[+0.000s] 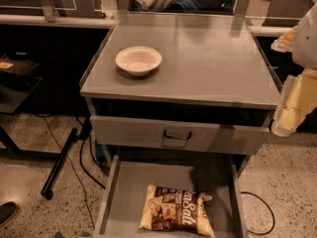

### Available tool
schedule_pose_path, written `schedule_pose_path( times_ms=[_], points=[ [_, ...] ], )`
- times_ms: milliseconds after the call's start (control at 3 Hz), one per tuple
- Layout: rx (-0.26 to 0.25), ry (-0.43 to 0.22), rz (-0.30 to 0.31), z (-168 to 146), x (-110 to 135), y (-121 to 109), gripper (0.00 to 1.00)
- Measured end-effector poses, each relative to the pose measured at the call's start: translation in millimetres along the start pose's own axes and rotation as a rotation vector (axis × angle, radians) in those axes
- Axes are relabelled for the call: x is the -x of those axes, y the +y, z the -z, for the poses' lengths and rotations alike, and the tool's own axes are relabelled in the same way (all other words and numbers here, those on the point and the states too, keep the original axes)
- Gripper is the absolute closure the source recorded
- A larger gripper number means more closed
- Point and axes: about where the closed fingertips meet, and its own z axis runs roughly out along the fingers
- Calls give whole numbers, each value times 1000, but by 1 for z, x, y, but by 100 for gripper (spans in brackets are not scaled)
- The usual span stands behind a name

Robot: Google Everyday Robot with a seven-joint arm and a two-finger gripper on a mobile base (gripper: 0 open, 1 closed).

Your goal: Pick brown chip bag from middle drawer and place on counter

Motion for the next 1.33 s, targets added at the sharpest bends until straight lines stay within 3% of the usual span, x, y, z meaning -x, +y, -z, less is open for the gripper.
schedule_pose_path(
  times_ms=[333, 667, 1000, 1333],
  points=[
    [0, 0, 0, -1, 1, 1, 0],
    [12, -9, 4, -33, 13, 20, 0],
    [58, -24, 24, -84, 30, 49, 0],
    [54, -25, 21, -82, 30, 48, 0]
  ],
)
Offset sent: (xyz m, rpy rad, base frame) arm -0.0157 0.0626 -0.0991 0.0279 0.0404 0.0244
